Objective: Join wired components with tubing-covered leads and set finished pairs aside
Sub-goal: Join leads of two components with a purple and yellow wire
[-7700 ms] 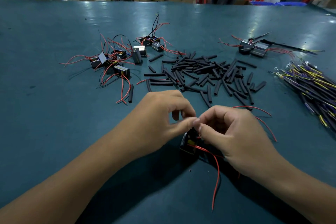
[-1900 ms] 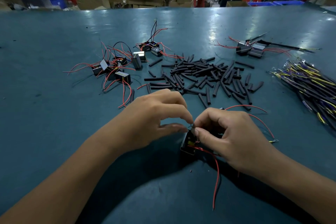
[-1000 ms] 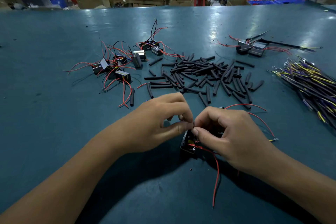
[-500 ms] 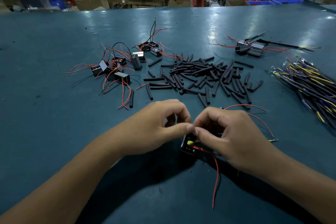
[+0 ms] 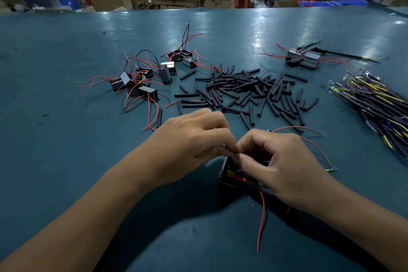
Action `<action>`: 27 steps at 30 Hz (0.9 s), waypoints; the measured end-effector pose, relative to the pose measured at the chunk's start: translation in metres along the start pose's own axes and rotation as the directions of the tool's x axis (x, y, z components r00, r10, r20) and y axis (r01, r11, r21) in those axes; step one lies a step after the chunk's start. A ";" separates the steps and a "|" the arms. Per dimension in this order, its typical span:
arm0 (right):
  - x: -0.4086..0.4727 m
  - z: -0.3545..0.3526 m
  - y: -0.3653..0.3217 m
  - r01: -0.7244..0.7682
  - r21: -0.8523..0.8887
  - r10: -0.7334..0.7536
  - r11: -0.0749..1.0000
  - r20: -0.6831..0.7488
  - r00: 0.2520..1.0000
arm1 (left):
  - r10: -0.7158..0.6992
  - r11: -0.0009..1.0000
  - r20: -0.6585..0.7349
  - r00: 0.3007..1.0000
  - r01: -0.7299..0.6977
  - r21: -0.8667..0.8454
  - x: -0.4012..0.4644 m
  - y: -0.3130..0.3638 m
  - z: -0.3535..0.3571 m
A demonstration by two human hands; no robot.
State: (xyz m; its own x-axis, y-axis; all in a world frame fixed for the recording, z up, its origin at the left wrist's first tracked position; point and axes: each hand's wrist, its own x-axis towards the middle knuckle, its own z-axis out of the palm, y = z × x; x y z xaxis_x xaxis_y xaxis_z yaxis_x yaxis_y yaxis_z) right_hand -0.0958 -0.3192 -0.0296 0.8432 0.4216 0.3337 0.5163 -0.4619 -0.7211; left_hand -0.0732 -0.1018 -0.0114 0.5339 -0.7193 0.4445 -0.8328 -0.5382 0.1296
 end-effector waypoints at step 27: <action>-0.001 -0.001 -0.003 -0.063 0.011 0.063 0.998 -0.014 0.998 | -0.639 0.689 -0.311 0.703 0.344 -0.638 0.000 -0.016 -0.011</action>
State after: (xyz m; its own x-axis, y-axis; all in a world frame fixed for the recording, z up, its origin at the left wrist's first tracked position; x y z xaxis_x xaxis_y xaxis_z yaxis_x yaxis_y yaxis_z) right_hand -0.0977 -0.3189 -0.0272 0.8759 0.3808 0.2962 0.4608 -0.4787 -0.7473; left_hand -0.0610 -0.0884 -0.0037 0.8625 -0.0247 0.5055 -0.4831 -0.3379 0.8077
